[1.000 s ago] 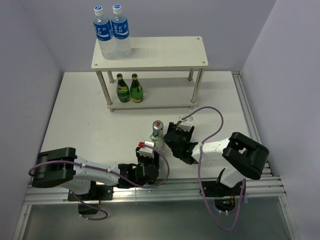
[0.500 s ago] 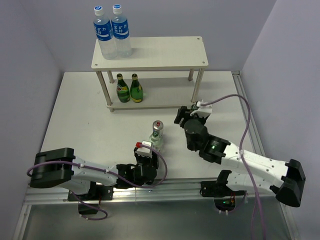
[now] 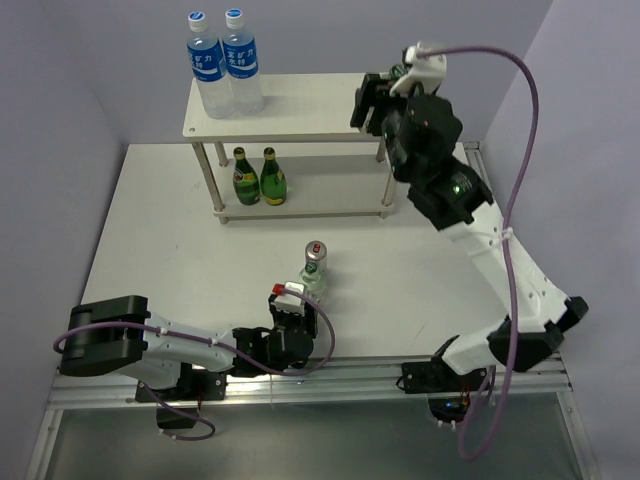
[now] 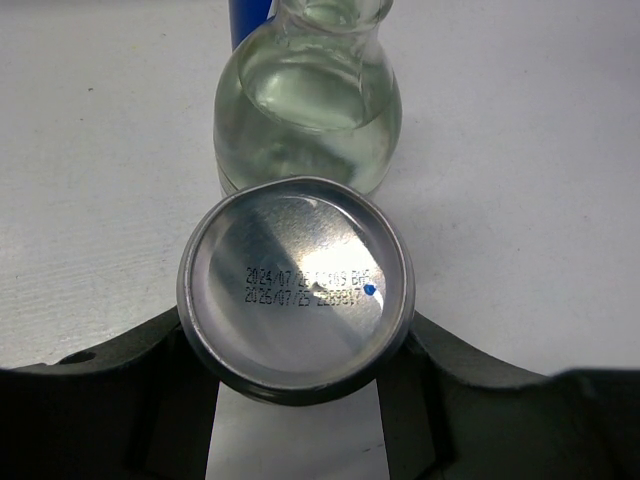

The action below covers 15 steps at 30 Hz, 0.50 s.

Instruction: Place and organize the beverage onto the shelf

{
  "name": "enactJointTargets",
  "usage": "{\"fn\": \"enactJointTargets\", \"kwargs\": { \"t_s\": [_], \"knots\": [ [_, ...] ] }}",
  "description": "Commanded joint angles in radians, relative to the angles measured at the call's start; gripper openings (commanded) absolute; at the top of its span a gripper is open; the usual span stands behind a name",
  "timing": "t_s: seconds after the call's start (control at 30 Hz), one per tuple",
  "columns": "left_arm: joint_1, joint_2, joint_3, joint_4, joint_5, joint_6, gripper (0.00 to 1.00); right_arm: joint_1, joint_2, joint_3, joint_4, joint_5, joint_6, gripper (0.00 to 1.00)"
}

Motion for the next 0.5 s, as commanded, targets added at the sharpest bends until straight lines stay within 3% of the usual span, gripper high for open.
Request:
{"fn": "enactJointTargets", "kwargs": {
  "t_s": [0.0,0.33,0.47],
  "knots": [
    [0.002,0.001,0.010,-0.039,0.065,-0.011,0.00,-0.097,0.097,0.243,-0.103,-0.205,-0.046,0.00],
    [-0.015,-0.011,0.004,-0.065,0.092,-0.020,0.00,-0.287,0.491,0.783,-0.333,-0.391,0.040,0.00],
    [-0.016,0.003,-0.002,-0.047,0.097,-0.036,0.00,-0.321,0.496,0.730,-0.289,-0.406,0.044,0.00]
  ]
}}
